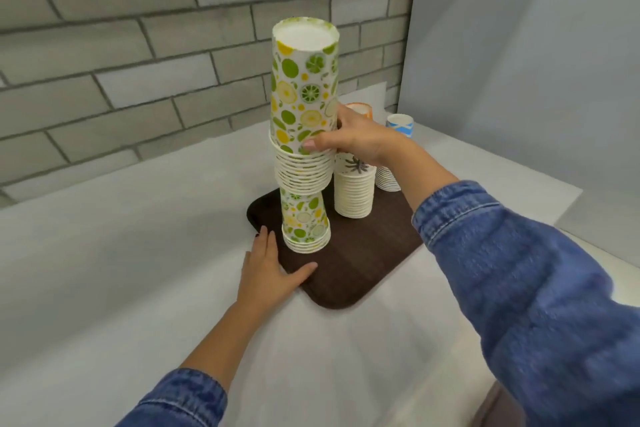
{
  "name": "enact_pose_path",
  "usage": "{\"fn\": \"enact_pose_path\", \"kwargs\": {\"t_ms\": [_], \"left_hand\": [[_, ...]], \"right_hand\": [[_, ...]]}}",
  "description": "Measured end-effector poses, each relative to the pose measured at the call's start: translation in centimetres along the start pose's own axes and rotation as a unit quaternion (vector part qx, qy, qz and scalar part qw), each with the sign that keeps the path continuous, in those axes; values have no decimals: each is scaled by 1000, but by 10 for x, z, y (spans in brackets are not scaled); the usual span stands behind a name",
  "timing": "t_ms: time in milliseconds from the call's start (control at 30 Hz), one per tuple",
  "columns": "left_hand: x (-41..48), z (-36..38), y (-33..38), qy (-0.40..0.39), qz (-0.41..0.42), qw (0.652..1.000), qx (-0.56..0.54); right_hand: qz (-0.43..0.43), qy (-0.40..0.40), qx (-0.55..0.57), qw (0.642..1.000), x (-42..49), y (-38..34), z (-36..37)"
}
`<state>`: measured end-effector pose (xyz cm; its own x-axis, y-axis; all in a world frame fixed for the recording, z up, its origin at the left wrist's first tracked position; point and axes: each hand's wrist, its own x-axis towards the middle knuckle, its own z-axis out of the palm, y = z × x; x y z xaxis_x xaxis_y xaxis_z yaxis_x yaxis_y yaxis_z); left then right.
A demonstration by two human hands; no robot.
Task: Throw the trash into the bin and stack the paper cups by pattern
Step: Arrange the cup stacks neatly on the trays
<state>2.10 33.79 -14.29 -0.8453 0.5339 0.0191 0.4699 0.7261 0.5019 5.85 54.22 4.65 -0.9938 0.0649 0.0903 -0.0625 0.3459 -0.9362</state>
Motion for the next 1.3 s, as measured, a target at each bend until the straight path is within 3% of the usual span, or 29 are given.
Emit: {"fn": "enact_pose_path", "kwargs": {"t_ms": [500,1000,1300], "left_hand": [[3,6,-5,24,11,1000,17],[1,4,-3,25,4,1000,3],[-11,-6,-4,41,-15,992,-116]], "right_hand": [[104,-81,7,991,18,89,33],[121,-91,63,987,13,95,27],[97,-61,2,993,-19,86,29]]}}
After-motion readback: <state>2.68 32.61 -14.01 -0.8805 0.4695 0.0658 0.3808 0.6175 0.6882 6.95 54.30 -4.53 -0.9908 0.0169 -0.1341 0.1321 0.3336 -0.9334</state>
